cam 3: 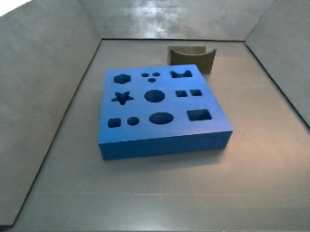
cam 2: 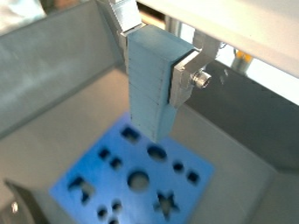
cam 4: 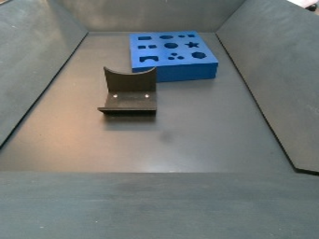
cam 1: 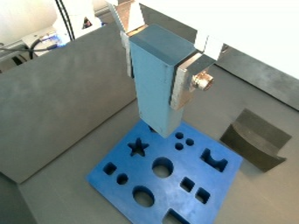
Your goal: Insert the rectangle object.
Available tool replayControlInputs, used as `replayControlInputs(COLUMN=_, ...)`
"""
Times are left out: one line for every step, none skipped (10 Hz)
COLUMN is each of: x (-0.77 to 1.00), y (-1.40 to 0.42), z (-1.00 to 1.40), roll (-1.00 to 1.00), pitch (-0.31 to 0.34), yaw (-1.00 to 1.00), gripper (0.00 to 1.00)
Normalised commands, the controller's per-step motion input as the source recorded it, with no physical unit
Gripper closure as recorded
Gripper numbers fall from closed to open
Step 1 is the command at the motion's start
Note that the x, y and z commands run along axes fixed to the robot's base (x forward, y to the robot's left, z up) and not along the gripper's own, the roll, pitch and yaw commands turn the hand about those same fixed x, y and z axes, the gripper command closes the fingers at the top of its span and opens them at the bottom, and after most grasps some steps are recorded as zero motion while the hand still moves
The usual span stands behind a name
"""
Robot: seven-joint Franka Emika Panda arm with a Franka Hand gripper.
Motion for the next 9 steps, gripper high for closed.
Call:
replayControlInputs(x=-0.7, y=0.66, z=-0.58, roll=-0.27, pitch=0.125, yaw=-0.22, gripper=1.0)
replayControlInputs(x=-0.56, y=0.53, z=-0.38, roll=-0.28, pitch=0.01, yaw=-0.16, gripper=1.0)
replayControlInputs(x=-0.41, y=0.31, z=-0.16, roll=-0.23, pitch=-0.055, yaw=-0.1, gripper=1.0)
replayControlInputs(x=-0.29, y=0.15, z=-0.09, roll=-0.18, pitch=-0.079, yaw=-0.07, gripper=1.0)
replayControlInputs(x=-0.19, y=0.09, z=-0.08, roll=-0.14, pitch=-0.091, yaw=-0.05, gripper=1.0)
replayControlInputs(x=0.71, y=-0.57, z=0.79, roll=0.24, pitch=0.027, yaw=0.03, gripper=1.0)
replayControlInputs(x=0.67, y=-0.54, z=0.77, roll=0.26, pitch=0.096, yaw=0.03, gripper=1.0)
replayControlInputs(x=0.51, y=-0.38, z=0.49, roll=0.29, pitch=0.198, yaw=0.04, gripper=1.0)
replayControlInputs(x=0.33, y=-0.19, z=0.2, roll=0.21, pitch=0.196, yaw=0.02, gripper=1.0)
